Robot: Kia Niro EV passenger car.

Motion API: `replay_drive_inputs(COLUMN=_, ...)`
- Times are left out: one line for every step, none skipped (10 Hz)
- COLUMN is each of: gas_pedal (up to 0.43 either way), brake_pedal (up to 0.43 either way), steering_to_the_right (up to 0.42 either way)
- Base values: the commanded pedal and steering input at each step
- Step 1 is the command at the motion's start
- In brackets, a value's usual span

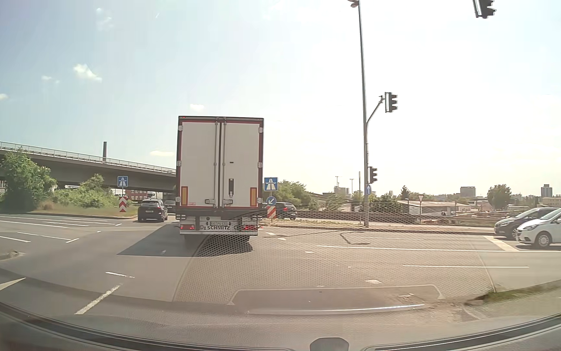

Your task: Follow the waypoints while adhering to traffic rules and regulations

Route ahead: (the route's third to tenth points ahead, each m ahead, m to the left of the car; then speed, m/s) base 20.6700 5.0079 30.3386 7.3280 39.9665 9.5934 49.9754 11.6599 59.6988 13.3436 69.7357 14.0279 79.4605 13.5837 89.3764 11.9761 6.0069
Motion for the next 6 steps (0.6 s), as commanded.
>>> replay_drive_inputs(gas_pedal=0.13, brake_pedal=0.03, steering_to_the_right=-0.185)
replay_drive_inputs(gas_pedal=0.13, brake_pedal=0.03, steering_to_the_right=-0.174)
replay_drive_inputs(gas_pedal=0.15, brake_pedal=0.03, steering_to_the_right=-0.16)
replay_drive_inputs(gas_pedal=0.157, brake_pedal=0.03, steering_to_the_right=-0.143)
replay_drive_inputs(gas_pedal=0.157, brake_pedal=0.03, steering_to_the_right=-0.126)
replay_drive_inputs(gas_pedal=0.169, brake_pedal=0.03, steering_to_the_right=-0.108)
